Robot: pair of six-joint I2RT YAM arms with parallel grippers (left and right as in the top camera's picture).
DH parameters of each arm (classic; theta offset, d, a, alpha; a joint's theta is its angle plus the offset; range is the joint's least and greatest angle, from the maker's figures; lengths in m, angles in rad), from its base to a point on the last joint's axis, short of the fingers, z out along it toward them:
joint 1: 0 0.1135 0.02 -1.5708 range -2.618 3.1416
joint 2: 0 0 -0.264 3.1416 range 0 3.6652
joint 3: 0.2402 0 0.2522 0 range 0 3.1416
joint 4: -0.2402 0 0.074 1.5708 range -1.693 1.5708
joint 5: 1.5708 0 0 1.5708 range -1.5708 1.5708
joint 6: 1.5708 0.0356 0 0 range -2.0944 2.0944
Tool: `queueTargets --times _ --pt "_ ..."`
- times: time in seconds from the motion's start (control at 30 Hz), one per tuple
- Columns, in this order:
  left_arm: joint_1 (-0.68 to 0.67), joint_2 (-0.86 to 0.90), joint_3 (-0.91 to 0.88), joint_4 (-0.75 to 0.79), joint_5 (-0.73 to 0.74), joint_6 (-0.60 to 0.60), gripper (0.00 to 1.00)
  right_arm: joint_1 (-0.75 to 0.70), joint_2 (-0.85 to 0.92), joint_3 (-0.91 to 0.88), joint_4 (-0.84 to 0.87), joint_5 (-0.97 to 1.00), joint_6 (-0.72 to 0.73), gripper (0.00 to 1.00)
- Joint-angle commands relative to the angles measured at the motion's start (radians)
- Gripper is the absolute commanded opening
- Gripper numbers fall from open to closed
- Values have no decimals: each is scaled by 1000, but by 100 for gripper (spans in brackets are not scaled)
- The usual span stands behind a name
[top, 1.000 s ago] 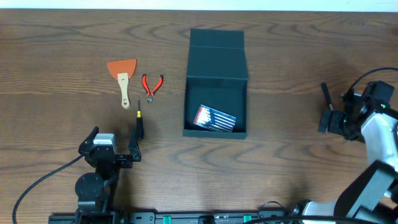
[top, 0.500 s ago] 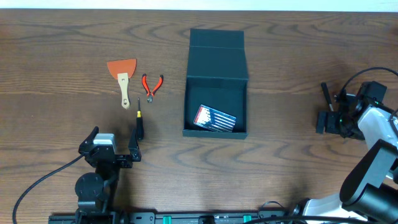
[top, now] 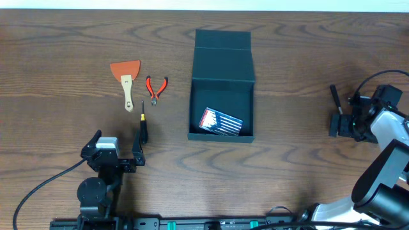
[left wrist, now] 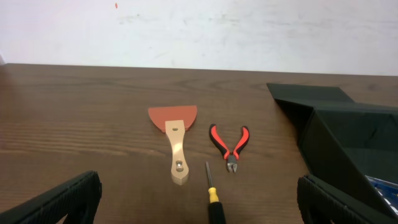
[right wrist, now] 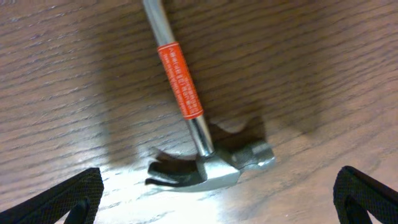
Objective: Pack container
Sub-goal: 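Align the right gripper over the hammer head and grasp it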
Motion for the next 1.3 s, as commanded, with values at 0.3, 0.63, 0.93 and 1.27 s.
queueTargets --times 0.3,0.63,0.93,1.27 --pt "-3 -6 -6 0 6 14 99 -12 83 -5 32 -39 -26 99" --pt "-3 -6 -6 0 6 14 99 -11 84 -5 48 -60 -15 91" --pt "-3 -6 -6 0 6 14 99 -5 84 -5 42 -86 -3 81" --pt "-3 -6 -6 0 6 14 98 5 84 -5 42 -102 27 77"
